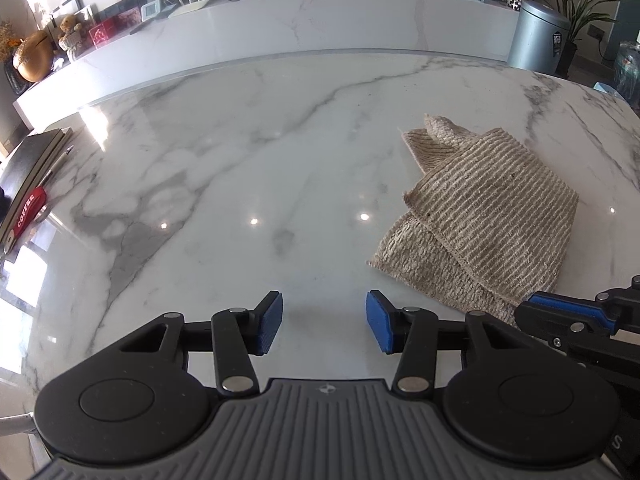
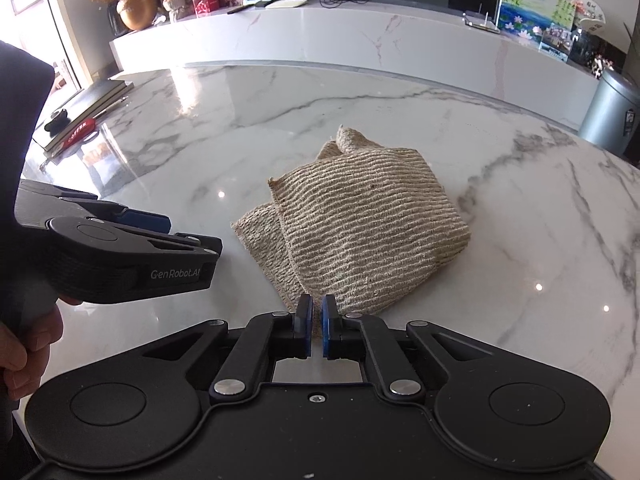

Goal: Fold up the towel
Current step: 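Move both tools to the towel and close the right gripper on its edge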

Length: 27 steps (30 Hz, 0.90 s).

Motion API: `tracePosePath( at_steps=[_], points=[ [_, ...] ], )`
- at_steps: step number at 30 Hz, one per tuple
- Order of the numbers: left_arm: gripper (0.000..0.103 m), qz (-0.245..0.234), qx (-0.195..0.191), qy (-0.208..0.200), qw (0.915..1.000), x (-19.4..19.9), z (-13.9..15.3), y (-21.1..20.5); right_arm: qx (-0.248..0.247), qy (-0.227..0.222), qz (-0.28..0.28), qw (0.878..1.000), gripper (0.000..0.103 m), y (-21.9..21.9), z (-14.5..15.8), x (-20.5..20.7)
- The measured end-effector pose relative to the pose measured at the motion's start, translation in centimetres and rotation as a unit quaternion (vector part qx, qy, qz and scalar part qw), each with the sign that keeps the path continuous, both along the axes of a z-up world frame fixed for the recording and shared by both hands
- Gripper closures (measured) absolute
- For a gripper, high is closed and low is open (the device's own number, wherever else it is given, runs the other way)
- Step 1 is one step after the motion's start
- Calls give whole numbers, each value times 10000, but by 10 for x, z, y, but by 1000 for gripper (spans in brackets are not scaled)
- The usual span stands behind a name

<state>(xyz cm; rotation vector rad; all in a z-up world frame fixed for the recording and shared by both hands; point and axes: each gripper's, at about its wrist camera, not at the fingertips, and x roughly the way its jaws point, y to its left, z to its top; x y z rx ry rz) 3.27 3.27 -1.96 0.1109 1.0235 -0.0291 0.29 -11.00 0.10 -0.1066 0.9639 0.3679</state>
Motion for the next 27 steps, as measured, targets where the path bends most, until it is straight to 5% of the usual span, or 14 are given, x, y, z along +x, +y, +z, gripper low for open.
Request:
tracePosePath(
  at_steps=[7,15,24,27],
  points=[
    [57,-310,-460,131,9984,-14,0,2,-170,134,74,9997,100,-12,2,-20],
    [40,-374,-624,-10,9974,-13,7,5,-219,-31,107,9997,95,-23,13,-21],
    [40,-839,-596,114,9946,-1,6,-4,-336,-190,238,9990,91,-15,33,1],
    [40,-998,-460,146,9938,7,4,-5,-345,-130,345,9987,80,-14,32,7]
  ],
)
